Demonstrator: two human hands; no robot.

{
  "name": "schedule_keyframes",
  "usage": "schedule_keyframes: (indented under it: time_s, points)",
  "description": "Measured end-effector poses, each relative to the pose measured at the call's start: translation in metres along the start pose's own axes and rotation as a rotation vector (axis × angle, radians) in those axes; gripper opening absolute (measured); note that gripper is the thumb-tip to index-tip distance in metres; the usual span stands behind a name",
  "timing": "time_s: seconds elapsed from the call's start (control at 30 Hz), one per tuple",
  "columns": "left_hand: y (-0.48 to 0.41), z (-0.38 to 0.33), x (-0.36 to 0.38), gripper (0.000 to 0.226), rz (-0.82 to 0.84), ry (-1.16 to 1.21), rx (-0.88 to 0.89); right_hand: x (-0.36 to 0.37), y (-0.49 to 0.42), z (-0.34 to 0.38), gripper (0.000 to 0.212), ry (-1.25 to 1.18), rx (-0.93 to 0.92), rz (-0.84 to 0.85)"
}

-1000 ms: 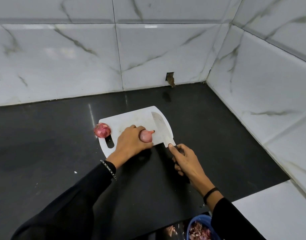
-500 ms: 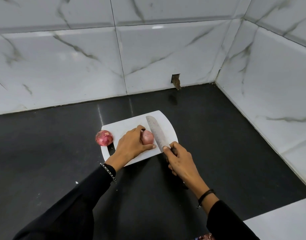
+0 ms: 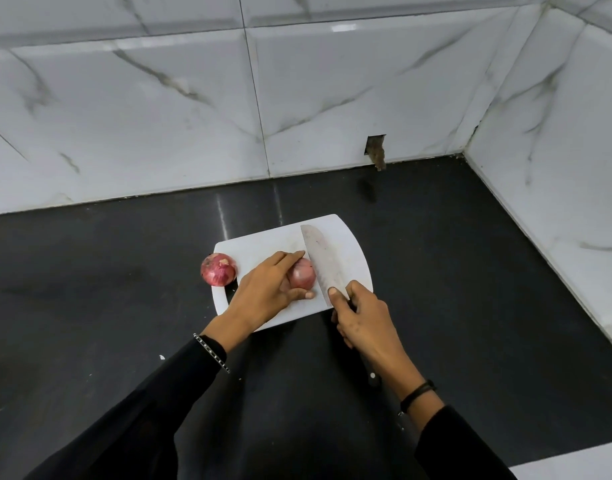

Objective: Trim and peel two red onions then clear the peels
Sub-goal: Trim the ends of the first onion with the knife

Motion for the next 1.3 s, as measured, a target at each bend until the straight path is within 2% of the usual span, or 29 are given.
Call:
schedule_keyframes:
  time_s: [0.2,0.43,0.77,0.9,1.13,1.3]
  points:
    - [-0.006,0.001,0.003,0.081,0.023,-0.010,-0.012,-0.010,0.006,0.000,0.014,0.097,0.000,-0.007]
    - [-0.009,-0.001,0.004,0.081,0.048,-0.034,-0.003,-0.010,0.014,0.011,0.030,0.202,-0.018,-0.003]
    - [-0.013,-0.013,0.008,0.075,0.123,-0.149,-0.006,0.000,0.016,0.028,0.024,0.396,-0.105,0.058]
    - [-0.014,-0.016,0.011,0.062,0.157,-0.196,0.008,0.001,0.018,0.024,0.026,0.433,-0.055,0.098]
    - [-0.015,-0.021,0.010,0.052,0.159,-0.207,0.010,0.003,0.024,0.024,0.034,0.475,0.009,0.162]
    - [-0.015,-0.023,0.011,0.056,0.135,-0.171,0.021,0.004,0.027,0.023,0.035,0.494,0.062,0.219]
Point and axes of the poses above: each hand's wrist, its own y-axis away from the middle knuckle, its own x-axis out of the palm, z = x × y, the point moved 10 cm from there along -y, towards the middle knuckle, and after that the axes turned 5 degrees about y, right-handed, at the moved point
